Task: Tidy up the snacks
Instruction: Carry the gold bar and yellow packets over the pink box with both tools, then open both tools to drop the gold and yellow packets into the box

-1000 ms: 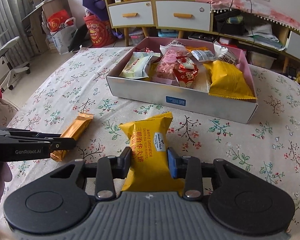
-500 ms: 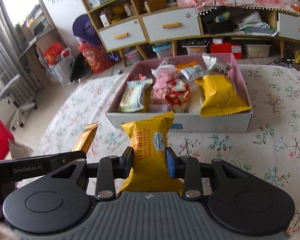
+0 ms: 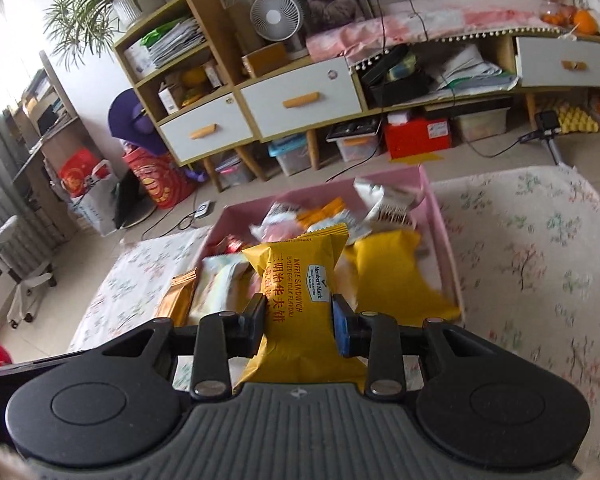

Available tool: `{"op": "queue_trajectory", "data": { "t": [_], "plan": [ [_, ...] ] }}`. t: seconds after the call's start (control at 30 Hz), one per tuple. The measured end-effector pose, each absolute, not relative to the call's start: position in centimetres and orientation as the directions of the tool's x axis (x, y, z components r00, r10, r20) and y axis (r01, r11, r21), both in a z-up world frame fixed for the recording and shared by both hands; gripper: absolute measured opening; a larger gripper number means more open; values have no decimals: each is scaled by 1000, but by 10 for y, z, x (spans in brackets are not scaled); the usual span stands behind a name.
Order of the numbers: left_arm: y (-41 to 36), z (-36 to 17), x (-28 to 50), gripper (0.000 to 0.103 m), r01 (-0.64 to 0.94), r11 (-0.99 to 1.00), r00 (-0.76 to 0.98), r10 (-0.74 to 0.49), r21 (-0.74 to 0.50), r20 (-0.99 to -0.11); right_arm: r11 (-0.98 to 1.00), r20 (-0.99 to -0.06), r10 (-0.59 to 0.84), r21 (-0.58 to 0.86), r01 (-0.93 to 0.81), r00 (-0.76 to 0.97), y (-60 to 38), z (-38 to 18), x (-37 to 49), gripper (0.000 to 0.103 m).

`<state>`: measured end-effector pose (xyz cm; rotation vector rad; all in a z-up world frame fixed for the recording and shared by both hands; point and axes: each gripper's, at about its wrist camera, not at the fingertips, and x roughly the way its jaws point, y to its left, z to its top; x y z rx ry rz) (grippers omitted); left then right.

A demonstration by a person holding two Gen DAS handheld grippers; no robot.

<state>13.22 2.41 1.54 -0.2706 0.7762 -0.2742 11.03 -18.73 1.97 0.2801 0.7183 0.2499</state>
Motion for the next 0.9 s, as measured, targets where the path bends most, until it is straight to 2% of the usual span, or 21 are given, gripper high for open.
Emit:
{"op": "queue_trajectory", "data": {
  "t": [0.67, 0.9],
  "plan": [
    [3, -11, 207, 26, 140, 950, 708, -294, -280, -642, 965, -620, 243, 236, -117, 746, -177, 7, 178, 31],
    [3, -12, 206, 29, 148, 952, 722, -290, -270, -628, 967, -621, 232, 227, -112, 749, -170, 8, 180, 36]
  ]
}}
